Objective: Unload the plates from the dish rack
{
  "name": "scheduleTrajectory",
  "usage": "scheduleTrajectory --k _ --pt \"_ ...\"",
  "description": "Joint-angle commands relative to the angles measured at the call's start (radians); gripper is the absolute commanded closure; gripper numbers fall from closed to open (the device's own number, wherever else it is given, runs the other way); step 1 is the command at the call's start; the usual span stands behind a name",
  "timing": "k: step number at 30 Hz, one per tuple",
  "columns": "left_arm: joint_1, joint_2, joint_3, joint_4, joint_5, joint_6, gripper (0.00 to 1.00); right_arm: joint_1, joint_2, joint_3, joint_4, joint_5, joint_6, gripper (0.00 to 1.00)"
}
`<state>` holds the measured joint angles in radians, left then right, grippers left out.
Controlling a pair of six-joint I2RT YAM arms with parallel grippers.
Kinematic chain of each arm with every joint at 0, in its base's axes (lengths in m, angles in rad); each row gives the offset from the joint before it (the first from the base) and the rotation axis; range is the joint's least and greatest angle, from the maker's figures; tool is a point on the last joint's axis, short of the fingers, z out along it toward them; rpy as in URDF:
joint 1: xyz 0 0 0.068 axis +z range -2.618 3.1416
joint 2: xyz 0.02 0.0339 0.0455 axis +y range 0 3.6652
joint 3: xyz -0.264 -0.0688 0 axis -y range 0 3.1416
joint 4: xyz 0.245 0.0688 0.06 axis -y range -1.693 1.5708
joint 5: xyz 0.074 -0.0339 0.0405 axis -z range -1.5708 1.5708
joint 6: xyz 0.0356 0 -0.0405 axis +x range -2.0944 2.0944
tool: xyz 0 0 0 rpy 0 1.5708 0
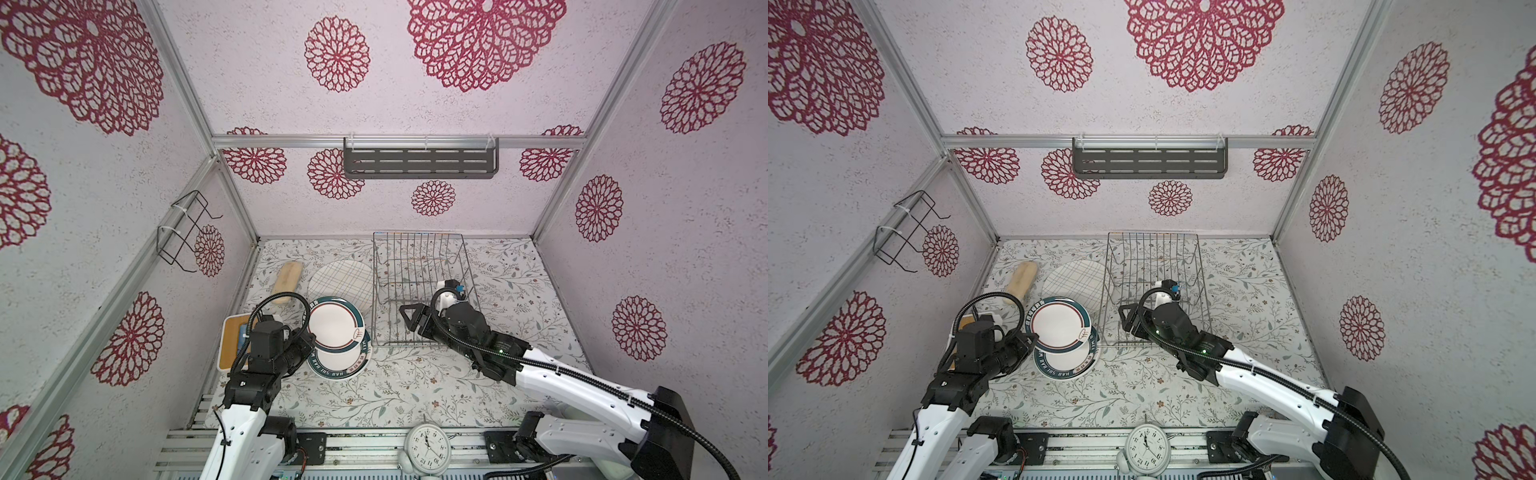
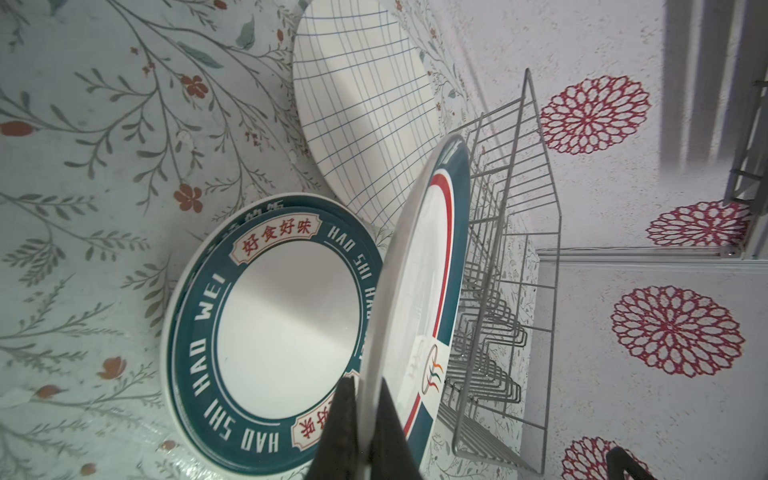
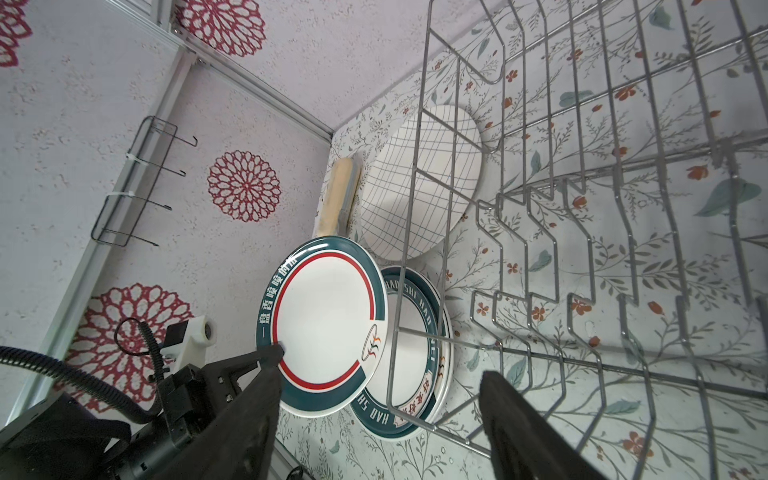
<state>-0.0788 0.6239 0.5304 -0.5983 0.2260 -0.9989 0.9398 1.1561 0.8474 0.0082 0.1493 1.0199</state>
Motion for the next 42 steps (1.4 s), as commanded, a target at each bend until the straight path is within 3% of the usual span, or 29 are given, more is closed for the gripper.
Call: scheduleTrajectory --k 1,19,42 --pt "0.013 -0.020 -0.011 0.048 0.009 -0.001 1.00 0.010 0.024 0.043 -0.024 -0.040 -0.042 0.21" --pt "0.028 0.013 -0.132 0.137 0.092 -0.031 1.00 0.080 0.190 0.185 -0.095 -0.028 -0.100 0.19" --pt "0.028 0.049 -0.170 0.115 0.069 -0.015 1.00 0.082 0.195 0.188 -0.096 -0.016 -0.103 0.17"
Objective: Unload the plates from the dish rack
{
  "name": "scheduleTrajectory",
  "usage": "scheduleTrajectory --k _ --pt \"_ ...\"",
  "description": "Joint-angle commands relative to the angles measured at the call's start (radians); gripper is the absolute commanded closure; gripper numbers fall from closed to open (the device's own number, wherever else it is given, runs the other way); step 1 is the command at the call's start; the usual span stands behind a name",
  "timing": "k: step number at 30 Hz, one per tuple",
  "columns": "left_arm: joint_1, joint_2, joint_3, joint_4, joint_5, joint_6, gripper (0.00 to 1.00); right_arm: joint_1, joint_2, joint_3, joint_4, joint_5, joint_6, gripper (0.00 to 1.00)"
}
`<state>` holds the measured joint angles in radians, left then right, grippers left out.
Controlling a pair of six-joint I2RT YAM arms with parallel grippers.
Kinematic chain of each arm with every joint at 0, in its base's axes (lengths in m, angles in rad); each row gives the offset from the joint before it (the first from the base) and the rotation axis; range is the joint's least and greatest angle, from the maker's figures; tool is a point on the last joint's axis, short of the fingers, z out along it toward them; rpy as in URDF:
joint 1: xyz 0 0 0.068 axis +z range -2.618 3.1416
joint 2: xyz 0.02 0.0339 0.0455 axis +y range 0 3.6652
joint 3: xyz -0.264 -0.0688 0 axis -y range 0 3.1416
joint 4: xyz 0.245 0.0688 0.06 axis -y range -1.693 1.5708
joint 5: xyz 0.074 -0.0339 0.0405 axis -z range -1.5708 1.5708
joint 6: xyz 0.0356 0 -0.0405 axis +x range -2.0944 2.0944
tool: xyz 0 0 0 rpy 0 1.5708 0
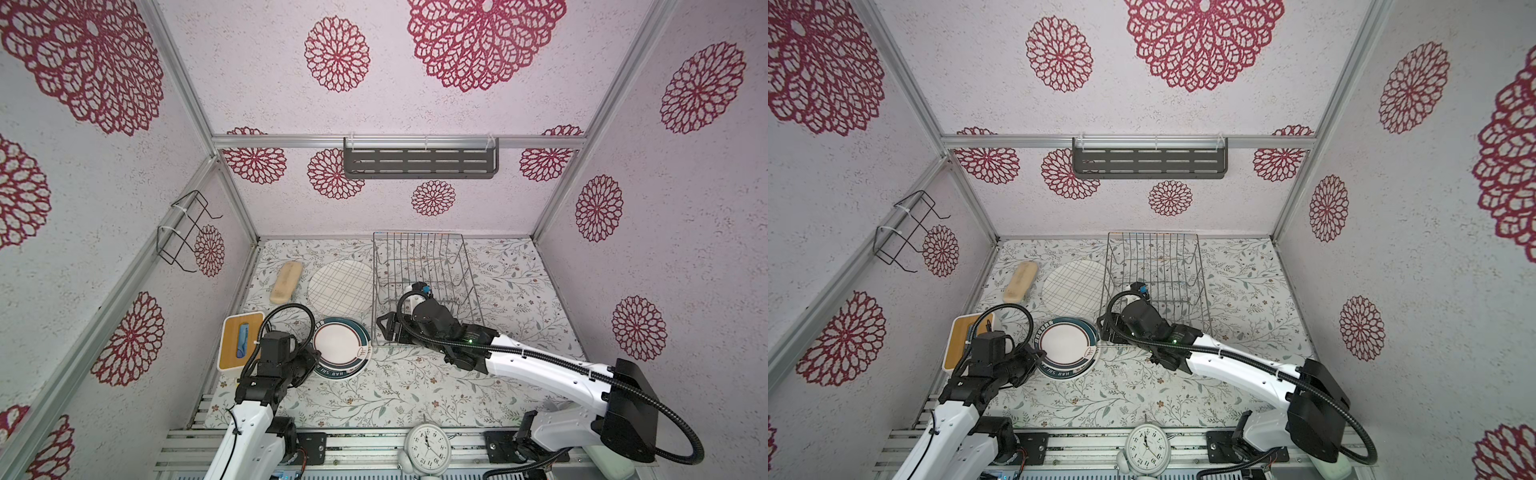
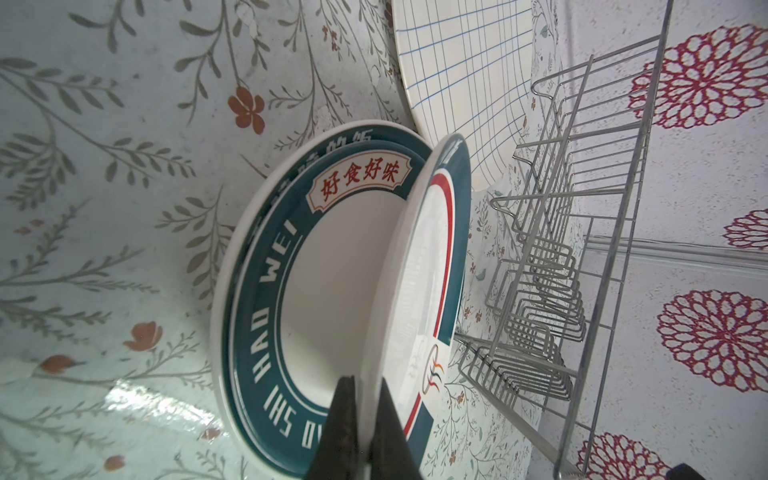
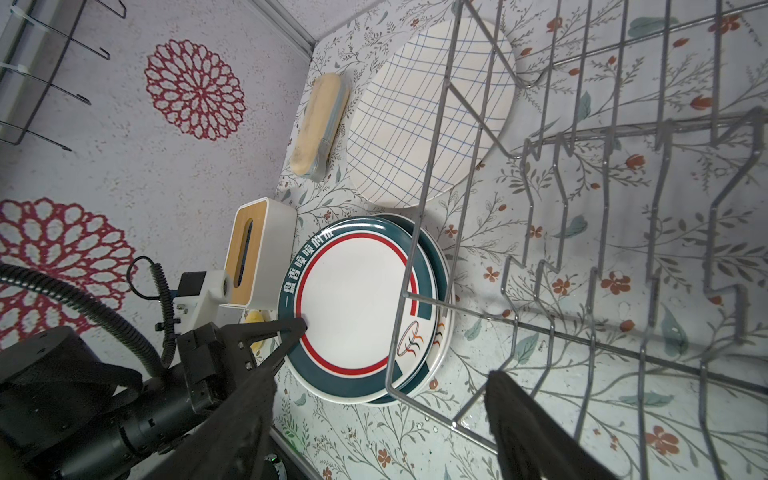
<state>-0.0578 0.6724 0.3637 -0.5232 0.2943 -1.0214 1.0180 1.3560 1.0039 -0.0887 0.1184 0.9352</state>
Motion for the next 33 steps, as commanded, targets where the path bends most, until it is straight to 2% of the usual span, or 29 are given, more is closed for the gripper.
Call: scheduleTrajectory --k 1,6,13,23,33 --pt "0.007 0.002 -0.004 0.039 -0.001 0.008 0.97 0.004 -0.004 0.032 0.001 0.015 -0.018 0.18" --pt "0.007 0.004 -0.002 0.035 -0.006 0.008 0.88 0.004 -0.005 0.030 0.000 0.015 -0.020 0.17" --pt "0.007 -0.008 0.000 0.019 -0.015 0.003 0.81 0.004 -0.012 0.026 -0.003 0.017 -0.019 0.17" --pt "0.007 0.005 0.016 0.001 -0.042 0.013 0.63 0.004 -0.028 0.013 -0.005 0.027 -0.018 0.17" --pt "0.007 0.041 0.027 -0.004 -0.049 0.026 0.36 0.004 -0.047 -0.005 -0.006 0.041 -0.017 0.17"
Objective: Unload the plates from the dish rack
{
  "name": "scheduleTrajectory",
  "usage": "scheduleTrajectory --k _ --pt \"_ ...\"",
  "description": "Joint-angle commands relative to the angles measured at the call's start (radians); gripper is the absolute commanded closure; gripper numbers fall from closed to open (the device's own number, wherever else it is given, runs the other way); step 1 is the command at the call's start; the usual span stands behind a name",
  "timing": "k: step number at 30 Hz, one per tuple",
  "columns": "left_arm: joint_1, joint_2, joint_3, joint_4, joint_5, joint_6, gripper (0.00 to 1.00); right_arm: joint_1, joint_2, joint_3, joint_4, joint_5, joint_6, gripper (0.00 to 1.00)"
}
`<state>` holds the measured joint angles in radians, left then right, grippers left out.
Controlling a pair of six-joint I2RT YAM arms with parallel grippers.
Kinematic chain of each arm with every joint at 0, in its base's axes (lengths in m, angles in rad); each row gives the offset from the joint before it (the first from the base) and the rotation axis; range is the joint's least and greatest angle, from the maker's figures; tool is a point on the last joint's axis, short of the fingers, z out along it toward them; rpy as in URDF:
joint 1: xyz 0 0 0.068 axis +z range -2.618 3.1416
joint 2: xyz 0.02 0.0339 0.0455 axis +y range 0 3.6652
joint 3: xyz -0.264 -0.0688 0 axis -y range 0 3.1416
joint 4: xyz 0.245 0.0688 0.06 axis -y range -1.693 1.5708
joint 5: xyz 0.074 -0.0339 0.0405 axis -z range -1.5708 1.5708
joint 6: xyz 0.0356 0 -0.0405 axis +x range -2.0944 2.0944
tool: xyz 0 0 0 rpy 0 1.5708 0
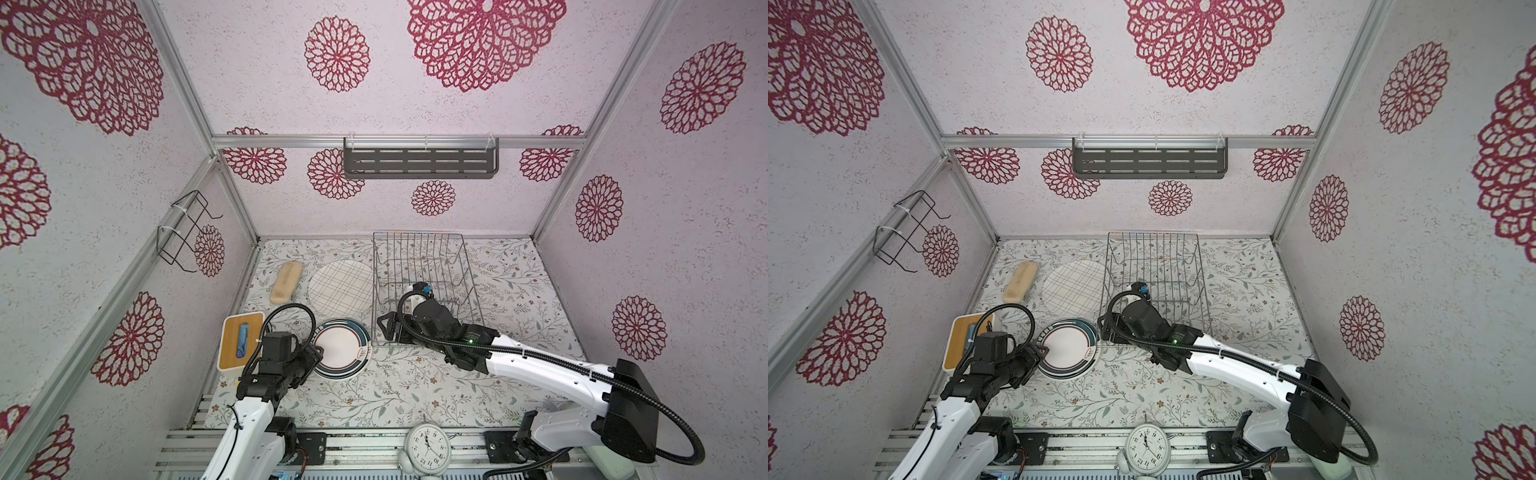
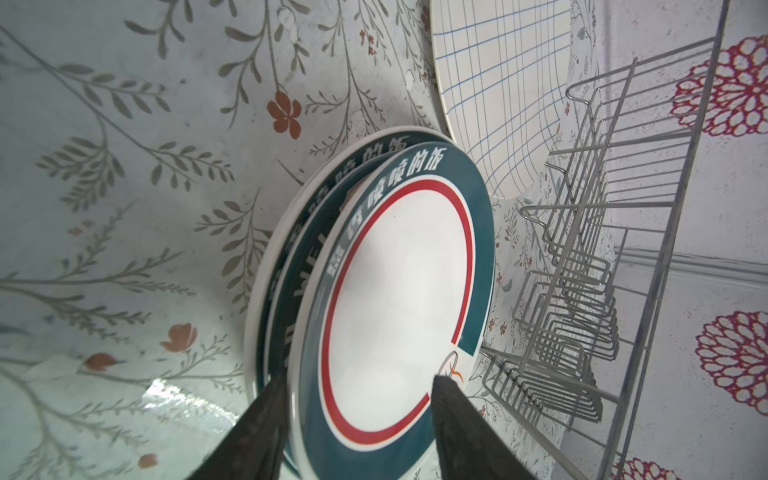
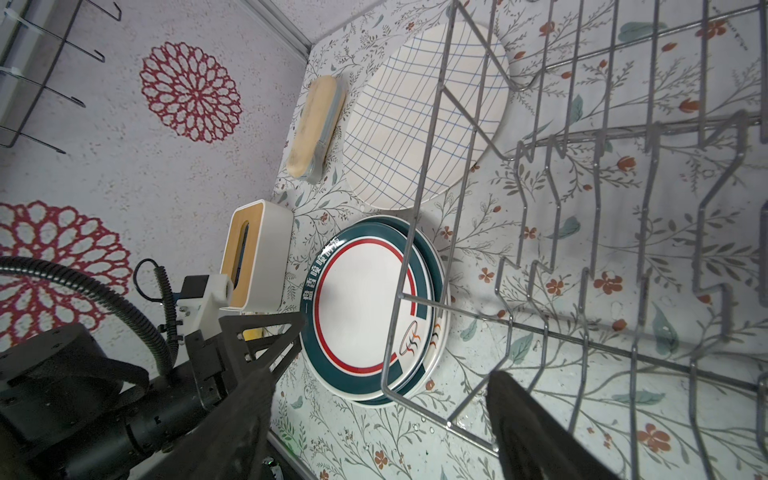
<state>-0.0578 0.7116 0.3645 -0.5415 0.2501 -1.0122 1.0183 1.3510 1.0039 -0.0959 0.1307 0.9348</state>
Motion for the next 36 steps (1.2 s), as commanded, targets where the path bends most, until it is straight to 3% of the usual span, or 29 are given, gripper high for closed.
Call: scheduleTrajectory --k 1,7,10,13,16,20,23,28,32,36 --pt "0.007 0.003 0.028 0.013 -0.006 0.017 0.33 0.003 -0.043 -0.006 0.002 0.029 -0.016 0.16" --pt "0.006 0.003 0.042 -0.007 -0.021 0.021 0.17 0.003 -0.043 -0.008 0.002 0.029 -0.016 0.16" --pt "0.006 0.005 0.051 -0.017 -0.029 0.024 0.03 0.003 -0.044 -0.010 0.002 0.030 -0.017 0.16" --pt "0.004 -0.009 0.074 -0.030 -0.037 0.039 0.03 0.003 -0.052 -0.012 -0.004 0.049 -0.031 0.13" --pt "0.003 -0.044 0.118 -0.063 -0.097 0.065 0.03 -0.001 -0.072 -0.009 -0.037 0.108 -0.047 0.01" --pt "0.003 -0.064 0.182 -0.084 -0.183 0.123 0.03 -0.021 -0.117 -0.015 -0.075 0.182 -0.076 0.01" --pt "0.003 -0.049 0.224 -0.079 -0.259 0.177 0.03 -0.054 -0.195 -0.078 -0.024 0.223 -0.167 0.01" --pt "0.003 -0.042 0.252 0.020 -0.317 0.303 0.03 -0.206 -0.436 -0.285 0.119 0.318 -0.287 0.01" --pt "0.003 -0.036 0.236 0.113 -0.396 0.394 0.03 -0.397 -0.595 -0.352 0.050 0.443 -0.333 0.01" --pt "0.003 -0.053 0.195 0.230 -0.437 0.444 0.03 -0.576 -0.653 -0.384 0.011 0.452 -0.487 0.01"
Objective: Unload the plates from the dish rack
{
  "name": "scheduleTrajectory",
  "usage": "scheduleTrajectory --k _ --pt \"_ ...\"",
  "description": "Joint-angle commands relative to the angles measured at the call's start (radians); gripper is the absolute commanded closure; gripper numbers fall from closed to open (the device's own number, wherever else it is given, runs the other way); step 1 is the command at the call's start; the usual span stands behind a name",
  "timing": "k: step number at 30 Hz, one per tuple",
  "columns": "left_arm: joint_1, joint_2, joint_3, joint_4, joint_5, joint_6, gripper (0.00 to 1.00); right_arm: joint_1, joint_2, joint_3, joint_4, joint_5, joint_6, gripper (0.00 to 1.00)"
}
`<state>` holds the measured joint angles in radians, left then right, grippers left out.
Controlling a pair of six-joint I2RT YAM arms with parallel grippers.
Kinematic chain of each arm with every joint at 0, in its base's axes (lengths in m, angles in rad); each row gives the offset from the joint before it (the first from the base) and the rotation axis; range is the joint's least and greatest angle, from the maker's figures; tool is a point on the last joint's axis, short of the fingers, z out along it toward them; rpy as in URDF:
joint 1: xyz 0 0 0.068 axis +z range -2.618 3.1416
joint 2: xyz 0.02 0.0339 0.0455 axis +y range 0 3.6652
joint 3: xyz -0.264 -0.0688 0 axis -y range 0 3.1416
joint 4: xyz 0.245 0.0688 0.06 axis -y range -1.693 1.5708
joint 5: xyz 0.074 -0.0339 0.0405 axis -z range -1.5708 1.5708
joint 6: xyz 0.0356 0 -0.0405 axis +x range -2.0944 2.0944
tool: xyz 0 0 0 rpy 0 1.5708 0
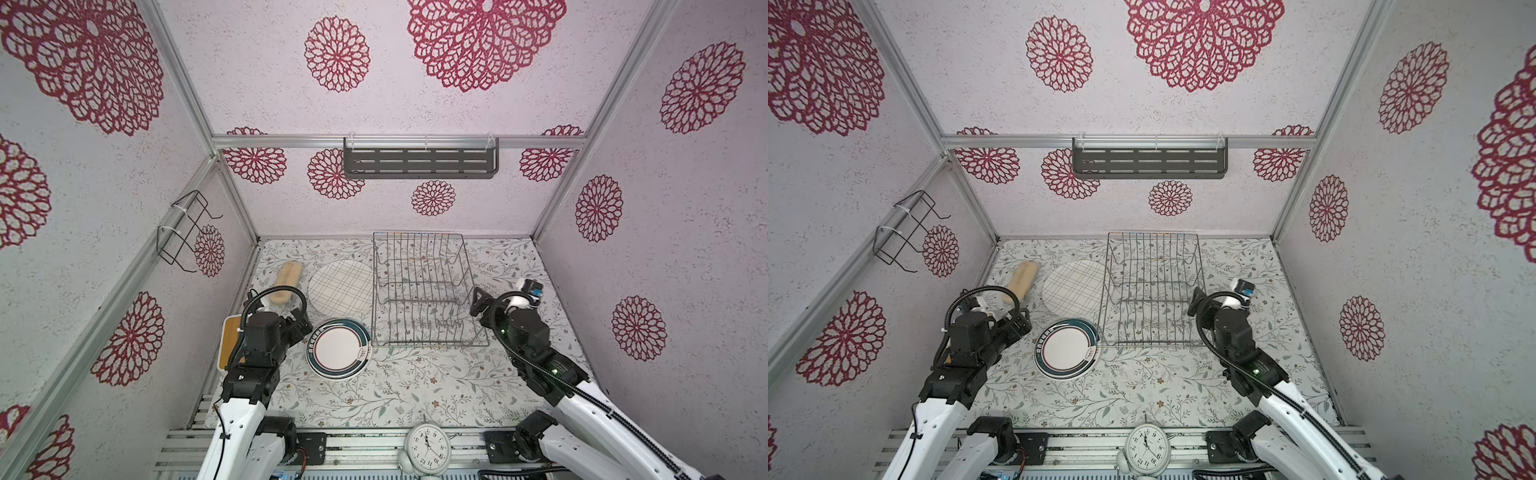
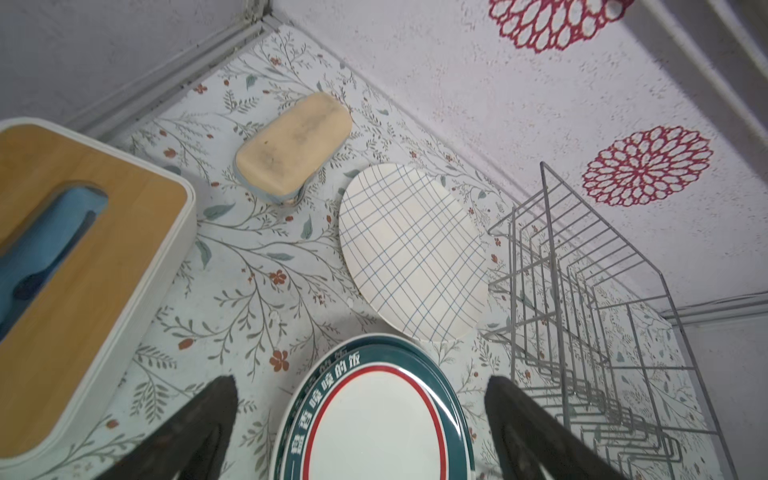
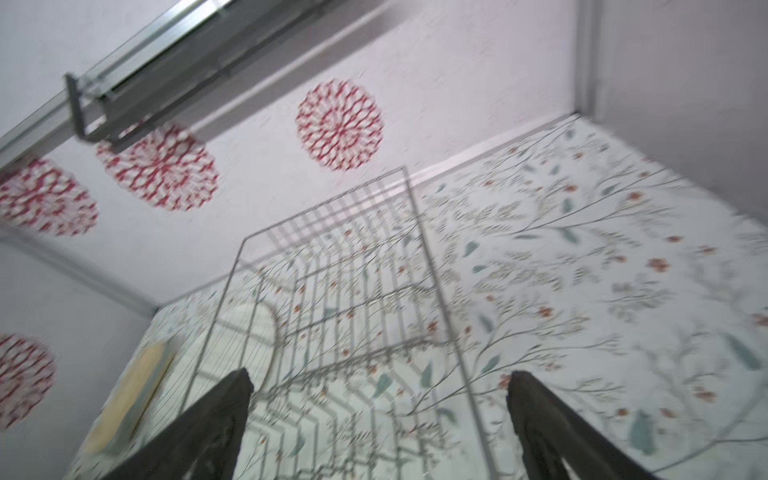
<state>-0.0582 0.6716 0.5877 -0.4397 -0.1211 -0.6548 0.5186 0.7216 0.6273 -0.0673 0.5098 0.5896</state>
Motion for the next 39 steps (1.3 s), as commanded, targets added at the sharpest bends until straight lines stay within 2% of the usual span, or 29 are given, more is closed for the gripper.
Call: scheduleTrajectory --k 1,6,8,13,19,22,30,33,36,39 --pt "0.003 -0.023 -0.050 0.175 -0.086 0.089 0.03 -0.119 -0.023 -0.012 -0.025 0.067 -0.171 0.01" --pt "0.003 -0.061 -0.134 0.353 -0.186 0.197 0.03 -0.271 -0.008 -0.099 0.074 0.066 -0.282 0.01" --pt "0.003 -0.064 -0.190 0.447 -0.230 0.276 0.03 -0.312 0.015 -0.150 0.162 0.069 -0.320 0.01" --pt "0.003 -0.058 -0.267 0.614 -0.327 0.311 0.03 -0.369 0.132 -0.283 0.467 0.083 -0.424 0.01" --pt "0.003 0.006 -0.258 0.667 -0.374 0.427 0.03 -0.476 0.320 -0.337 0.666 -0.045 -0.431 0.01" --pt "0.004 0.062 -0.282 0.760 -0.405 0.457 0.03 -0.504 0.378 -0.359 0.749 -0.081 -0.433 0.01" --pt "0.004 0.439 -0.330 1.221 -0.453 0.535 0.03 -0.531 0.489 -0.421 0.983 -0.168 -0.470 0.01" --pt "0.006 0.599 -0.356 1.467 -0.433 0.594 0.03 -0.532 0.538 -0.439 1.075 -0.183 -0.485 0.01" --pt "0.009 0.746 -0.356 1.640 -0.447 0.624 0.03 -0.531 0.574 -0.432 1.120 -0.198 -0.502 0.01" --pt "0.011 0.865 -0.352 1.733 -0.436 0.631 0.03 -0.531 0.606 -0.402 1.103 -0.225 -0.510 0.01"
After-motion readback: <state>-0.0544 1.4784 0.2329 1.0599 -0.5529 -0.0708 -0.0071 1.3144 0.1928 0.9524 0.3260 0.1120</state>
